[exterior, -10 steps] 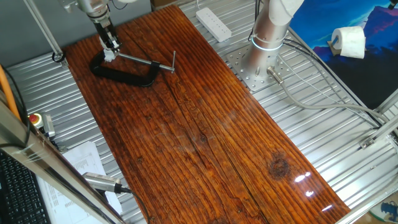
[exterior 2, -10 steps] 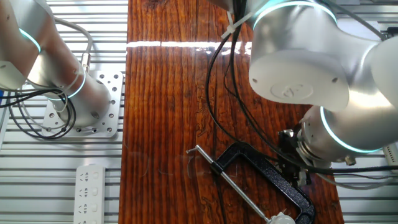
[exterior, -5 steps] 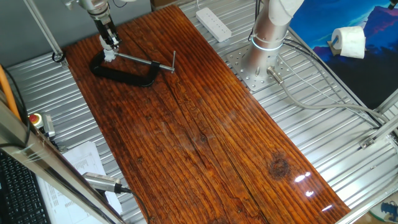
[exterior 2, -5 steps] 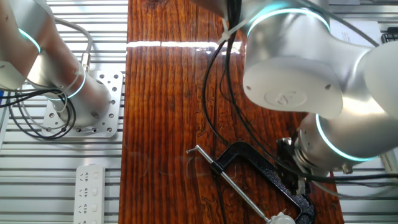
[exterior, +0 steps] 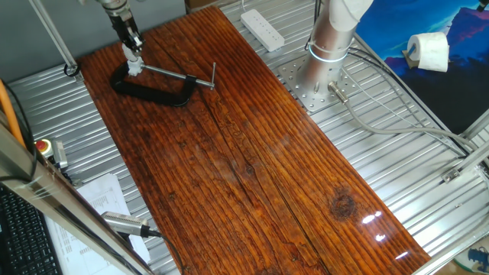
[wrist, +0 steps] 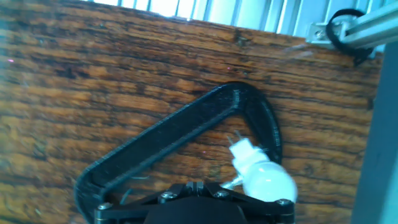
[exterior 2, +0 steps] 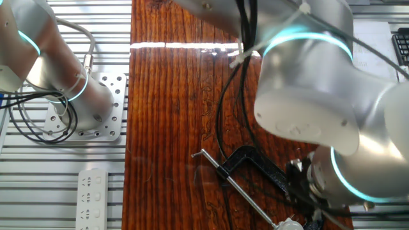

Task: Take out the light bulb by rotating it

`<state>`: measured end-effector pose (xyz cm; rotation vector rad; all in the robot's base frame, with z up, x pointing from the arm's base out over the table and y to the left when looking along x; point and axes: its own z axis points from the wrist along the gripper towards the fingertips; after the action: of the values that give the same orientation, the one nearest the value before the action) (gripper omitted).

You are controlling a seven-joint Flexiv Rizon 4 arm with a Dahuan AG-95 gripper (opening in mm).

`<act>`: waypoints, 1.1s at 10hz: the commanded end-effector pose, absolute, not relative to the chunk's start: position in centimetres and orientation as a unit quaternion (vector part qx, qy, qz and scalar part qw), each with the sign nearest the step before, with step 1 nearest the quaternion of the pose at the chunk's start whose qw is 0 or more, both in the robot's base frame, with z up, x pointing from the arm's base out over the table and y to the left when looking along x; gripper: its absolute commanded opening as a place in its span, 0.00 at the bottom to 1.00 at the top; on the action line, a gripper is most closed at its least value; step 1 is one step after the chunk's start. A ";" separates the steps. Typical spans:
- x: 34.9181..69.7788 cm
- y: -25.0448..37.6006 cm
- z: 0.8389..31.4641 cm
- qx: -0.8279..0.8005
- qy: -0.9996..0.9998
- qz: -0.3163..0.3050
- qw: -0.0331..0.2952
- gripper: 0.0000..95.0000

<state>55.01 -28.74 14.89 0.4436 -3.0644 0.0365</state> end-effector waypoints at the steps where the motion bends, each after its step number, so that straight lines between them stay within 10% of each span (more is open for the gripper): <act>1: 54.7 -29.4 14.9 0.156 -0.988 0.013 0.021 0.00; 4: 54.6 -31.0 15.0 0.181 -0.983 0.019 0.028 0.00; 5: 54.5 -31.7 15.1 0.194 -0.980 0.018 0.029 0.20; 11: 54.3 -34.1 15.0 0.231 -0.973 0.013 0.023 0.20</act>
<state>54.27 -34.11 14.91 0.6989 -3.0167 0.0441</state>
